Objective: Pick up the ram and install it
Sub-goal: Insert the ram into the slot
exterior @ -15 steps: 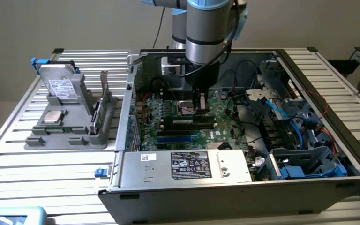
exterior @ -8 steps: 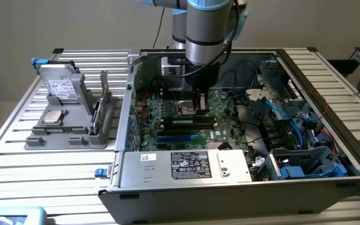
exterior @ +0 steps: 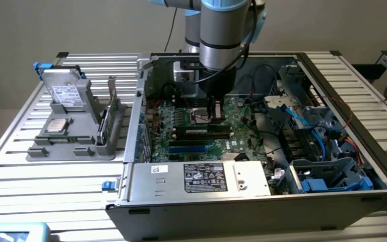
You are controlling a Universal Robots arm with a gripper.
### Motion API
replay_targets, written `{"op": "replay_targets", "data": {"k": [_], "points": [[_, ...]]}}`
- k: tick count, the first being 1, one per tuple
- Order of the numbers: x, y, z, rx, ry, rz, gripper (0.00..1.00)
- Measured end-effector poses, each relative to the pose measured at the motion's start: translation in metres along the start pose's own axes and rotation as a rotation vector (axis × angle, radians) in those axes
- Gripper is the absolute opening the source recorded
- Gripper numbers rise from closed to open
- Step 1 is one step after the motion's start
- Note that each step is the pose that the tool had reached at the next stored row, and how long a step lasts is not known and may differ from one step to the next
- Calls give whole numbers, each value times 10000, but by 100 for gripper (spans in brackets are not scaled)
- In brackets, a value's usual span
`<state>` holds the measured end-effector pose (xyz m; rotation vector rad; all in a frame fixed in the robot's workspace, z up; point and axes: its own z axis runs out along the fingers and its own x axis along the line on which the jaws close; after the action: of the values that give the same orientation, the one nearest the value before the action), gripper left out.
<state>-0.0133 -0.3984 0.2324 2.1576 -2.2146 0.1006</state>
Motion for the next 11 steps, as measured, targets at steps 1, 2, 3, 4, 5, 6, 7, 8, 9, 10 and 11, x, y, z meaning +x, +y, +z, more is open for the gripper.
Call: {"op": "replay_targets", "data": {"k": [1, 2, 3, 4, 5, 6, 7, 8, 9, 10, 11], "points": [[0, 2, 0, 1, 0, -5, 12], [0, 5, 1, 1, 0, -10, 12], [1, 6, 1, 1, 1, -17, 12], [1, 6, 2, 2, 1, -23, 12], [1, 6, 4, 2, 1, -24, 12], [1, 7, 6, 2, 0, -23, 12], [0, 7, 8, 2, 0, -23, 12], [0, 7, 10, 2, 1, -23, 12], [0, 7, 11, 2, 1, -23, 12], [0, 7, 14, 2, 0, -23, 12], [0, 7, 16, 2, 0, -23, 12]]}}
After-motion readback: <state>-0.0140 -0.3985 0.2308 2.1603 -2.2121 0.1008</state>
